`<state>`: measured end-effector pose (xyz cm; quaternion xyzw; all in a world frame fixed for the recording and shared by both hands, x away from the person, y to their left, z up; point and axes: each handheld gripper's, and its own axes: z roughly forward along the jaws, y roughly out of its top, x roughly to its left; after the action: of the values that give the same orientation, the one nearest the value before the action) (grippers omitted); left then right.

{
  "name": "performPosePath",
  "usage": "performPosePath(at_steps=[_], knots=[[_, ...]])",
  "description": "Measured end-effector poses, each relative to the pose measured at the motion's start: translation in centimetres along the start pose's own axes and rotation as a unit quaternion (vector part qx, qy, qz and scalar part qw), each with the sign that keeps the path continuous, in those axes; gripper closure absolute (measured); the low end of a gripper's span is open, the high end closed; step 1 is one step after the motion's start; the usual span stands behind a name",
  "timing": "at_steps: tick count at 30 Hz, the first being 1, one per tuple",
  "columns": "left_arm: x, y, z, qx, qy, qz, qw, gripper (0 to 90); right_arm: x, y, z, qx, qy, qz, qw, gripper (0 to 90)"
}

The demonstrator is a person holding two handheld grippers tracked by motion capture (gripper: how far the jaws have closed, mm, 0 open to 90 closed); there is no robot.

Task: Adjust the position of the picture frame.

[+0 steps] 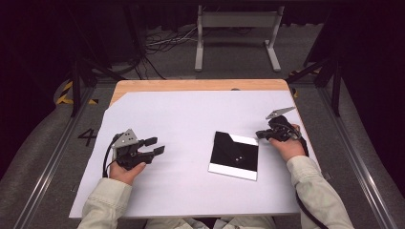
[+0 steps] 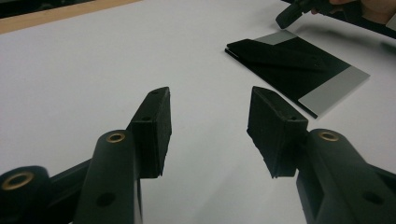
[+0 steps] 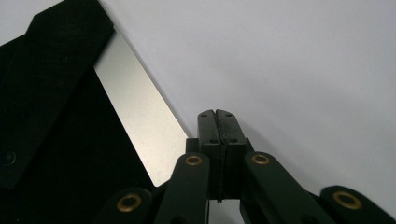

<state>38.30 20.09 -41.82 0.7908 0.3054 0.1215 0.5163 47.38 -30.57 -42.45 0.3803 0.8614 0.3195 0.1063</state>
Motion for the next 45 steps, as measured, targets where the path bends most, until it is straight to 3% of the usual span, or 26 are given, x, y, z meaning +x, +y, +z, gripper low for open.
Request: performPosePath(at_steps=[7,14,22,28,37,45], knots=[[-0.1,0.0,0.1,0.004,-0.002,0.005,1.0000,50.0,-0.4,-0.3,0.2,0.001,0.010,0.010,0.9999,90.0],[-0.2,0.0,0.3,0.006,-0.004,0.006,1.0000,50.9,-0.3,-0.3,0.0,0.010,0.013,-0.002,0.9999,90.0],[-0.8,0.3,0.6,0.014,-0.020,0.013,0.9996,56.8,-0.2,-0.4,-0.2,0.018,0.019,-0.011,0.9996,90.0],[-1.2,0.4,0.7,0.017,-0.028,0.014,0.9994,58.3,-0.1,-0.1,0.2,-0.009,0.011,-0.006,0.9999,90.0],[-1.4,0.5,0.8,0.027,-0.043,0.013,0.9986,63.4,0.3,0.5,0.7,0.015,0.034,-0.017,0.9992,90.0],[-2.0,0.8,1.0,0.033,-0.054,0.026,0.9976,68.8,0.9,0.3,0.5,0.034,0.050,-0.022,0.9980,90.0]])
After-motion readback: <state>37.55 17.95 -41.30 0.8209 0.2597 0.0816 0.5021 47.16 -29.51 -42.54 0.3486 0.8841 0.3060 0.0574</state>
